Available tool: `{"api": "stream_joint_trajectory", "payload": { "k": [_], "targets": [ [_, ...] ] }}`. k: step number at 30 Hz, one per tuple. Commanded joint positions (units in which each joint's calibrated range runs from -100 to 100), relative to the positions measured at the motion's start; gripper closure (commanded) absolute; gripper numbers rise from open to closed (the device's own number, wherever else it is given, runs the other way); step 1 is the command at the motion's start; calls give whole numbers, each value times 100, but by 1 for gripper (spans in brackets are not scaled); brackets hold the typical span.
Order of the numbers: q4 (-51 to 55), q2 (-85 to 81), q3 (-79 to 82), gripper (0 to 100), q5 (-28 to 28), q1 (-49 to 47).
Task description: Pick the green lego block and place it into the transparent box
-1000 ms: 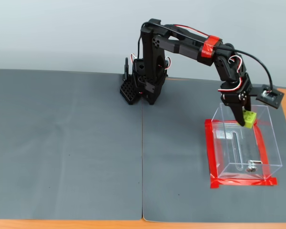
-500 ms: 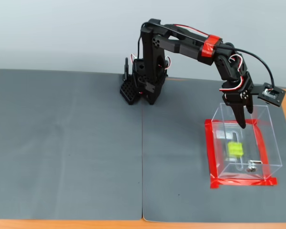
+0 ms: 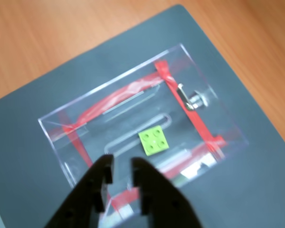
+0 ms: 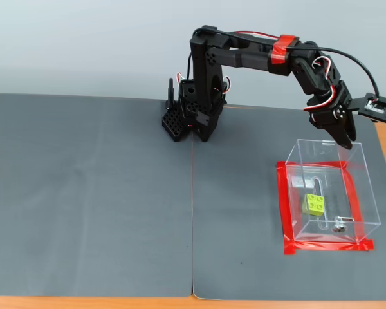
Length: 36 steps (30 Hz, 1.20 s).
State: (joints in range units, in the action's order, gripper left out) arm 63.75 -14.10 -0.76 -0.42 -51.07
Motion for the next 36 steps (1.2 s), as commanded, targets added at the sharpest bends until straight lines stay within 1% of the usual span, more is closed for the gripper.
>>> {"api": "stream_joint_trajectory", "payload": {
  "k": [1,7,13,14,23,36],
  "targets": [
    [596,-239,-498,98,-24,239],
    [735,-925,-154,98,-24,754],
    [735,-1866,578,98,-29,1418],
    [735,-2206,904,98,-29,1634],
    [726,-3952,2596,98,-29,2500],
    [726,-6284,4794,98,-29,3857]
  ]
}}
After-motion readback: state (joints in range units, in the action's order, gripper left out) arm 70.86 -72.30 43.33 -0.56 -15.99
